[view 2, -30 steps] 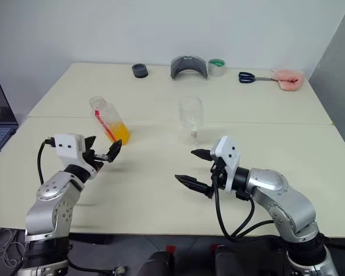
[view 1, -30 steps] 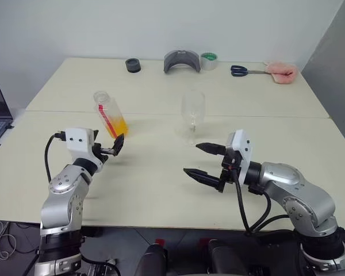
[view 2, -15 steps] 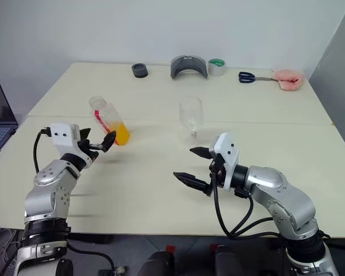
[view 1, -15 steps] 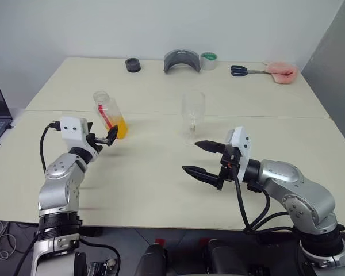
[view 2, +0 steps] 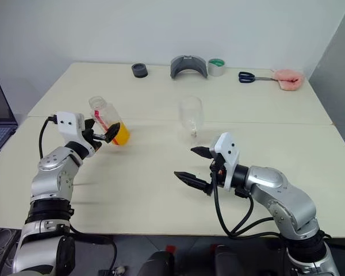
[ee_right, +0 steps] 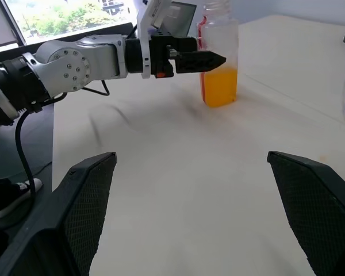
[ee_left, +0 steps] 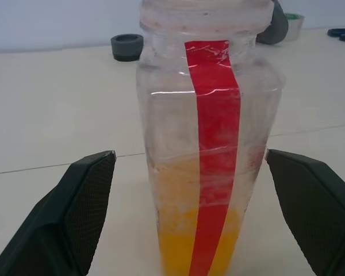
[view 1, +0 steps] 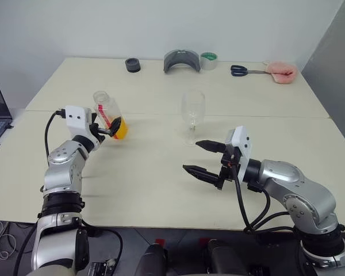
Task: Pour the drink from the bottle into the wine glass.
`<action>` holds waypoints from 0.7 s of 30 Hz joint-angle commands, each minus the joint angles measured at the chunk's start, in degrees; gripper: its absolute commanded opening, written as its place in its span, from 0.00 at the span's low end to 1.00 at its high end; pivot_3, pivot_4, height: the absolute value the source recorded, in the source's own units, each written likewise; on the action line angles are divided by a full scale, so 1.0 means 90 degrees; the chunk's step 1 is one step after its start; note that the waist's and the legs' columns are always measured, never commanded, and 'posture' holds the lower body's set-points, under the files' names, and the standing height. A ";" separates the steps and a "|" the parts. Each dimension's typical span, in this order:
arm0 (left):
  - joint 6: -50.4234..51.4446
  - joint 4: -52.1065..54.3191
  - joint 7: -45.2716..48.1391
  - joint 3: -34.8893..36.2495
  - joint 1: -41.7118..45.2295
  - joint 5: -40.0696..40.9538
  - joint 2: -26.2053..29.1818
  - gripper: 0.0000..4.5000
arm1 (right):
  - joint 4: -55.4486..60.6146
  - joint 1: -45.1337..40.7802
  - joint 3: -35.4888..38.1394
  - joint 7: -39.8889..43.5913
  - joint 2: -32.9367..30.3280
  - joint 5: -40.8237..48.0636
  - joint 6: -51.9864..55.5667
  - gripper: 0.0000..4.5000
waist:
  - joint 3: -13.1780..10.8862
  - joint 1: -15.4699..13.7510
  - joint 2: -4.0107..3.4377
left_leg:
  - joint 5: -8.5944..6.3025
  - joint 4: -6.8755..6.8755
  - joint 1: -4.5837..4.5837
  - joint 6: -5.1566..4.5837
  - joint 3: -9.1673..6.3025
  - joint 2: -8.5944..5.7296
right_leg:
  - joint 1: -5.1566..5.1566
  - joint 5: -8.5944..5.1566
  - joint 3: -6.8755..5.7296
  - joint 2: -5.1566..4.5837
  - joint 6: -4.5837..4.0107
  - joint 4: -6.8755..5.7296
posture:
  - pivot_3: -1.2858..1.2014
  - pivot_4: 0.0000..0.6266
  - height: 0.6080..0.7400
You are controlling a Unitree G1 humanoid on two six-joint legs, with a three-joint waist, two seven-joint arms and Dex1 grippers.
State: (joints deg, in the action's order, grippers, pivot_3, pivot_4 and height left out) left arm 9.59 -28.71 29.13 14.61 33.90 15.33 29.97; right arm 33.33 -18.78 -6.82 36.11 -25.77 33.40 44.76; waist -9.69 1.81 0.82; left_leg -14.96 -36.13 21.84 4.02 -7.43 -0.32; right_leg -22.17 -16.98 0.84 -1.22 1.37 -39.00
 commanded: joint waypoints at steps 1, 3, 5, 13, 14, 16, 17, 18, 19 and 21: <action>-0.0350 -0.0357 0.0130 -0.0024 0.0424 -0.0095 0.0108 1.00 | 0.0222 -0.0060 0.0053 -0.0011 0.0009 0.0110 -0.0103 0.99 | 0.0000 0.0001 0.0000 | 0.0000 -0.0001 0.0000 0.0000 0.0000 -0.0001 | 0.0000 0.0000 0.0000 0.0000 0.0000 -0.0002 | 0.52 0.24 1.00; -0.0509 -0.0640 0.0183 -0.0046 0.0602 -0.0132 0.0098 1.00 | 0.0221 -0.0069 0.0050 -0.0014 0.0008 0.0105 -0.0104 0.99 | 0.0000 0.0001 0.0000 | 0.0000 -0.0001 0.0000 0.0000 0.0001 -0.0001 | 0.0000 0.0000 0.0000 0.0000 0.0000 -0.0001 | 0.52 0.24 1.00; -0.0654 -0.0878 0.0179 -0.0047 0.0737 -0.0166 0.0078 0.96 | 0.0224 -0.0080 0.0042 -0.0020 0.0006 0.0091 -0.0107 1.00 | 0.0000 0.0006 0.0001 | 0.0000 -0.0001 0.0000 0.0000 0.0002 -0.0001 | 0.0000 0.0000 0.0001 0.0000 0.0000 -0.0001 | 0.52 0.24 1.00; -0.0856 -0.1234 0.0266 -0.0004 0.0838 -0.0109 0.0035 0.47 | 0.0278 -0.0058 0.0020 -0.0122 0.0044 0.0015 -0.0170 1.00 | 0.0001 0.0009 0.0001 | 0.0000 -0.0002 0.0003 0.0001 0.0001 -0.0001 | -0.0003 0.0000 0.0002 -0.0001 0.0000 -0.0002 | 0.52 0.24 1.00; -0.0852 -0.1236 0.0264 0.0004 0.0836 -0.0098 0.0035 0.43 | 0.0280 -0.0073 0.0033 -0.0133 0.0039 0.0011 -0.0185 1.00 | 0.0001 0.0009 0.0001 | 0.0000 -0.0002 0.0002 0.0000 0.0001 -0.0001 | -0.0003 0.0000 0.0002 -0.0001 0.0000 -0.0002 | 0.52 0.24 1.00; -0.0817 -0.1174 0.0247 0.0019 0.0812 -0.0071 0.0023 0.42 | 0.0297 -0.0074 0.0072 -0.0167 0.0033 -0.0007 -0.0249 1.00 | 0.0001 0.0010 0.0001 | 0.0000 -0.0002 0.0001 0.0000 0.0001 -0.0001 | -0.0003 0.0000 0.0002 -0.0001 0.0000 -0.0004 | 0.52 0.24 1.00; -0.0769 -0.1083 0.0228 0.0020 0.0792 -0.0051 0.0005 0.42 | 0.0308 -0.0074 0.0100 -0.0186 0.0028 -0.0020 -0.0284 1.00 | 0.0001 0.0010 0.0001 | 0.0001 -0.0002 0.0001 0.0000 0.0001 -0.0001 | -0.0003 0.0000 0.0002 0.0000 0.0000 -0.0005 | 0.52 0.24 1.00; -0.0730 -0.0906 0.0228 -0.0028 0.0753 -0.0058 -0.0023 0.42 | 0.0335 -0.0061 0.0149 -0.0215 0.0026 -0.0036 -0.0331 1.00 | 0.0001 0.0010 0.0001 | 0.0001 -0.0002 0.0001 0.0000 0.0000 -0.0001 | -0.0003 0.0000 0.0001 0.0000 0.0000 -0.0005 | 0.52 0.24 1.00; -0.0670 -0.0725 0.0223 -0.0076 0.0722 -0.0058 -0.0056 0.42 | 0.0362 -0.0050 0.0204 -0.0250 0.0027 -0.0041 -0.0358 1.00 | 0.0001 0.0008 0.0001 | 0.0001 -0.0003 0.0002 0.0000 0.0000 -0.0001 | -0.0003 0.0000 0.0001 0.0000 0.0000 -0.0005 | 0.52 0.24 1.00; -0.0461 -0.0369 0.0210 -0.0171 0.0722 -0.0038 -0.0136 0.42 | 0.0407 -0.0024 0.0334 -0.0397 0.0025 -0.0071 -0.0387 1.00 | 0.0001 0.0005 0.0001 | 0.0001 -0.0004 0.0005 0.0001 -0.0001 -0.0001 | -0.0003 0.0000 0.0001 -0.0001 0.0000 -0.0004 | 0.52 0.24 1.00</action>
State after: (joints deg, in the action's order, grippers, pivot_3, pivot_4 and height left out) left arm 5.00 -36.91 30.81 13.68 39.66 14.37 28.71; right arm 34.11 -18.77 -5.96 33.52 -25.63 32.72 42.85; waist -9.68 1.86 0.84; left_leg -14.94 -36.18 21.90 4.04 -7.45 -0.34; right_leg -22.19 -16.97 0.85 -1.24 1.37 -39.04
